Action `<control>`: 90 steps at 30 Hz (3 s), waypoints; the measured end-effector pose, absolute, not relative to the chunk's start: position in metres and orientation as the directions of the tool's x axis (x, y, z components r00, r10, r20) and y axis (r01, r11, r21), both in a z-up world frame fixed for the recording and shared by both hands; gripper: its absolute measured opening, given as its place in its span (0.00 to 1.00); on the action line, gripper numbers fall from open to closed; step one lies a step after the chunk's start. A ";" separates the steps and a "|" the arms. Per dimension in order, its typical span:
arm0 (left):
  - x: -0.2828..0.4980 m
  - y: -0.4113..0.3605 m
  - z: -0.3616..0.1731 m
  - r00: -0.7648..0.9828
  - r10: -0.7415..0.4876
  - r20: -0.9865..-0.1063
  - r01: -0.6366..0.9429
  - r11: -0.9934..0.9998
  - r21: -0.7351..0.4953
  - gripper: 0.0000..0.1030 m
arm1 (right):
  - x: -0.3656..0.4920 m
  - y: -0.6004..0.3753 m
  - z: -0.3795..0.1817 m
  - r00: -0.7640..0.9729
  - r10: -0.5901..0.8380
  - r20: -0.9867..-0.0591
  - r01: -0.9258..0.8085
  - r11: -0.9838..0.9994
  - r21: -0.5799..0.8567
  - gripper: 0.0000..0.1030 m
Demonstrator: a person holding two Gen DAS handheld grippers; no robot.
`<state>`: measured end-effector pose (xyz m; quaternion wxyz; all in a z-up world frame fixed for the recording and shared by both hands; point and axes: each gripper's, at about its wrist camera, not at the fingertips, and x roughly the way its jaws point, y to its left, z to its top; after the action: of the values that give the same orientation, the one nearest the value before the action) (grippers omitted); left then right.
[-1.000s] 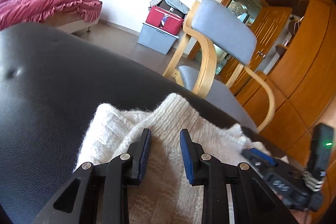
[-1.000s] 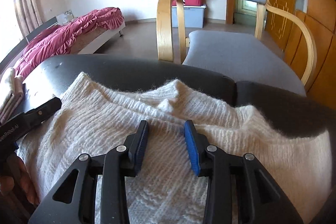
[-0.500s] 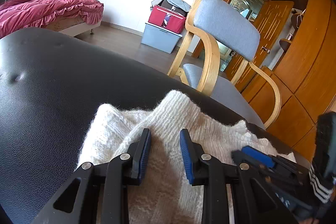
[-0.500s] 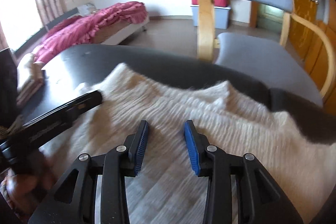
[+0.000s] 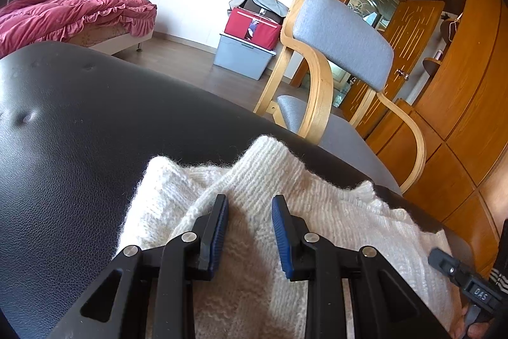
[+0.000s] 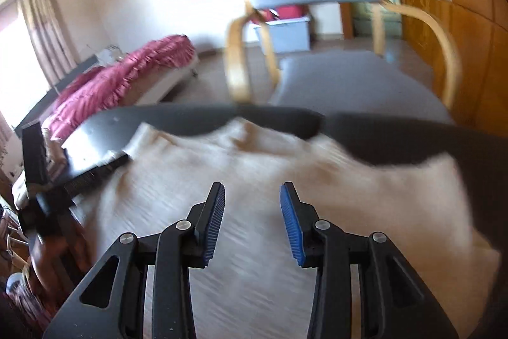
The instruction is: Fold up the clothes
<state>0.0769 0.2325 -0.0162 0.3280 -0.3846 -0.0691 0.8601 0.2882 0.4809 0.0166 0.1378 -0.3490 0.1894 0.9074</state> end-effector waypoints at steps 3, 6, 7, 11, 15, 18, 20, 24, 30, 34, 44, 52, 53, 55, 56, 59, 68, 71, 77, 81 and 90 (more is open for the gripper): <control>0.080 0.237 -0.015 -0.505 0.594 -0.626 -0.515 -0.790 -0.334 0.27 | 0.295 0.512 0.004 -0.660 0.230 -0.715 -0.511 -0.836 0.202 0.37; 0.081 0.240 -0.014 -0.513 0.578 -0.634 -0.516 -0.798 -0.311 0.27 | 0.307 0.538 -0.002 -0.617 0.307 -0.725 -0.624 -0.752 0.212 0.37; 0.081 0.241 -0.014 -0.516 0.572 -0.637 -0.516 -0.802 -0.302 0.27 | 0.311 0.544 -0.004 -0.634 0.288 -0.718 -0.623 -0.740 0.254 0.37; 0.086 0.250 -0.010 -0.529 0.532 -0.661 -0.532 -0.815 -0.230 0.27 | 0.315 0.545 -0.003 -0.640 0.284 -0.714 -0.617 -0.743 0.257 0.39; 0.102 0.255 0.006 -0.532 0.530 -0.661 -0.591 -0.791 -0.159 0.27 | 0.316 0.546 -0.002 -0.650 0.274 -0.709 -0.610 -0.744 0.272 0.39; 0.122 0.267 0.018 -0.446 0.609 -0.655 -0.678 -0.708 -0.197 0.28 | 0.317 0.549 -0.007 -0.665 0.258 -0.701 -0.605 -0.737 0.301 0.39; 0.141 0.284 0.023 -0.394 0.637 -0.663 -0.747 -0.642 -0.173 0.28 | 0.316 0.549 -0.007 -0.666 0.257 -0.700 -0.604 -0.737 0.303 0.39; 0.183 0.340 0.014 -0.432 0.576 -0.694 -0.857 -0.501 0.118 0.28 | 0.317 0.550 -0.007 -0.675 0.248 -0.695 -0.599 -0.734 0.320 0.39; 0.153 0.376 -0.004 -0.457 0.506 -0.731 -0.848 -0.495 0.188 0.31 | 0.320 0.551 -0.007 -0.688 0.235 -0.687 -0.593 -0.728 0.345 0.39; 0.108 0.364 -0.006 -0.417 0.495 -0.762 -0.802 -0.595 0.052 0.34 | 0.322 0.554 -0.008 -0.702 0.219 -0.678 -0.585 -0.720 0.373 0.39; 0.077 0.331 -0.014 -0.540 0.436 -0.720 -0.690 -0.719 0.082 0.34 | 0.327 0.550 -0.001 -0.744 0.201 -0.638 -0.545 -0.734 0.405 0.39; 0.078 0.328 -0.014 -0.559 0.429 -0.709 -0.677 -0.730 0.092 0.34 | 0.318 0.496 0.036 -0.778 0.105 -0.619 -0.338 -0.901 0.272 0.39; 0.079 0.329 -0.014 -0.560 0.429 -0.708 -0.677 -0.730 0.094 0.34 | 0.313 0.495 0.031 -0.760 0.118 -0.639 -0.352 -0.901 0.252 0.39; 0.081 0.329 -0.014 -0.563 0.427 -0.707 -0.676 -0.730 0.097 0.34 | 0.306 0.504 0.014 -0.698 0.174 -0.694 -0.426 -0.881 0.208 0.39; 0.081 0.329 -0.014 -0.565 0.427 -0.707 -0.676 -0.730 0.100 0.34 | 0.304 0.510 0.008 -0.675 0.208 -0.708 -0.461 -0.868 0.185 0.39; 0.081 0.329 -0.014 -0.565 0.426 -0.706 -0.676 -0.730 0.101 0.34 | 0.307 0.527 0.000 -0.688 0.191 -0.700 -0.497 -0.827 0.262 0.42; 0.077 0.312 -0.003 -0.489 0.480 -0.728 -0.696 -0.718 -0.006 0.34 | 0.310 0.533 -0.004 -0.708 0.170 -0.686 -0.496 -0.811 0.310 0.43; 0.079 0.282 0.008 -0.494 0.526 -0.692 -0.684 -0.727 -0.064 0.34 | 0.311 0.536 -0.005 -0.712 0.164 -0.682 -0.496 -0.805 0.324 0.43; 0.085 0.261 -0.013 -0.527 0.483 -0.699 -0.710 -0.703 0.050 0.35 | 0.310 0.535 -0.006 -0.711 0.168 -0.683 -0.498 -0.805 0.321 0.44; 0.070 0.267 -0.011 -0.556 0.447 -0.700 -0.663 -0.747 0.049 0.37 | 0.310 0.535 -0.006 -0.710 0.172 -0.682 -0.501 -0.805 0.319 0.44; 0.066 0.229 -0.006 -0.590 0.531 -0.608 -0.582 -0.802 -0.135 0.44 | 0.332 0.534 0.012 -0.795 0.172 -0.581 -0.465 -0.788 0.403 0.44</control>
<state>0.0659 0.2290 -0.0059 0.3126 -0.3274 0.0389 0.8908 0.3316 0.5343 0.0119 0.1755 -0.2674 0.2738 0.9070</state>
